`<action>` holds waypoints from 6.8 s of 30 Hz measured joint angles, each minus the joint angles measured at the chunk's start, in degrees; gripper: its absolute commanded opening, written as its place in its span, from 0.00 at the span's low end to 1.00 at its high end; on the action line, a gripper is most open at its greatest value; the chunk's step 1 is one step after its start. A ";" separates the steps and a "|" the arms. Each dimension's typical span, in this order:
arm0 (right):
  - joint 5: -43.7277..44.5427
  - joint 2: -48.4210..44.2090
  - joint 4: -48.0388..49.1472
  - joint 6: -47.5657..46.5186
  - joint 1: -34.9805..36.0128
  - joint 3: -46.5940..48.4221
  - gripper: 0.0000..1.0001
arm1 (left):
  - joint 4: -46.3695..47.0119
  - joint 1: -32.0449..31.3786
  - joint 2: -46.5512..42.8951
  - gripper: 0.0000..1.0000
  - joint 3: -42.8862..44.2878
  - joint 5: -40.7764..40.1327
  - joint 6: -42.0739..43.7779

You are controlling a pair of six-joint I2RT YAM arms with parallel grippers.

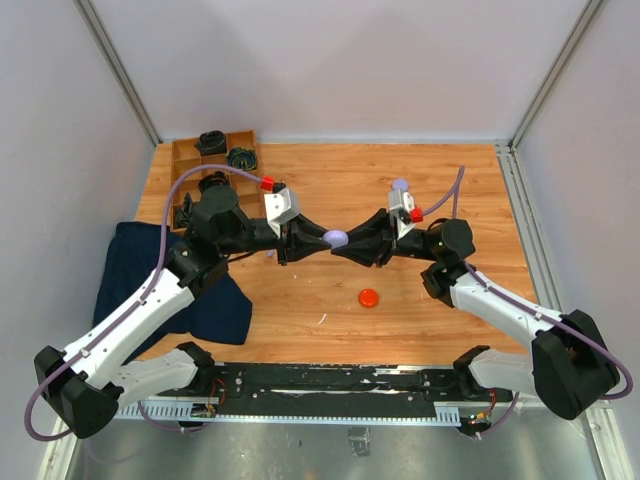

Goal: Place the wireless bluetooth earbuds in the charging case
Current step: Pick up the charging case at the center of the board, then open the charging case, then pick up the earbud from the center of the board.

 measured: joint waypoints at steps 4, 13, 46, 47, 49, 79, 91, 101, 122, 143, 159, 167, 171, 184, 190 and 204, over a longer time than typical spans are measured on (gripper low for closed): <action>-0.90 0.22 -0.11 -2.97 0.15 0.00 0.08 | -0.48 0.00 -0.35 0.41 -0.37 -0.02 0.57; -3.45 0.26 -4.94 -12.15 0.15 0.04 0.07 | -0.11 0.00 -1.03 0.71 -0.85 -0.42 0.00; -2.19 -3.08 -13.77 -21.33 0.15 0.09 0.04 | 0.28 -0.26 1.68 0.85 -1.79 -8.96 -2.78; -2.19 -3.26 -13.79 -21.35 0.15 0.09 0.04 | 0.33 -0.26 1.27 0.85 -1.79 -9.31 -3.08; -2.19 -3.43 -13.94 -21.49 0.15 0.09 0.04 | 0.61 -0.26 0.50 0.85 -1.79 -9.73 -3.30; -1.53 -3.96 -17.00 -22.82 0.15 0.09 0.03 | -0.68 -0.70 3.17 0.92 -1.79 -10.36 -1.97; -0.70 -4.44 -16.94 -22.82 0.15 0.09 0.02 | -0.61 -1.03 0.74 0.92 -1.79 -13.86 -3.98; -0.79 -4.76 -17.11 -22.84 0.15 -0.07 0.02 | 0.33 -1.03 -0.13 0.91 -1.27 -16.33 -5.53; 7.63 -11.26 -27.47 -30.03 0.15 -4.39 0.02 | 0.02 -1.03 -0.37 0.92 -2.60 -27.21 -13.22; 23.17 -21.55 -36.85 -34.60 0.15 -12.90 0.02 | -17.59 0.96 31.82 0.82 8.00 -53.09 -30.47; 23.69 -23.08 -37.09 -34.60 0.15 -13.77 0.03 | -24.02 2.38 49.22 0.55 19.39 -56.28 -35.54; 23.69 -23.52 -37.07 -34.60 0.15 -13.88 0.03 | -25.29 3.04 53.62 0.48 22.62 -57.09 -36.81; 23.69 -23.85 -37.05 -34.60 0.15 -13.88 0.03 | -25.92 3.17 54.40 0.44 22.88 -57.24 -36.96; 23.71 -24.24 -37.07 -34.60 0.15 -13.88 0.03 | -26.36 3.34 56.15 0.31 23.78 -57.02 -36.79; 23.71 -24.57 -37.07 -34.58 0.15 -13.90 0.03 | -26.32 3.45 56.15 0.25 23.67 -56.74 -36.72; 23.71 -24.35 -37.03 -34.58 0.15 -13.90 0.03 | -24.85 3.34 50.97 0.17 17.09 -55.65 -35.52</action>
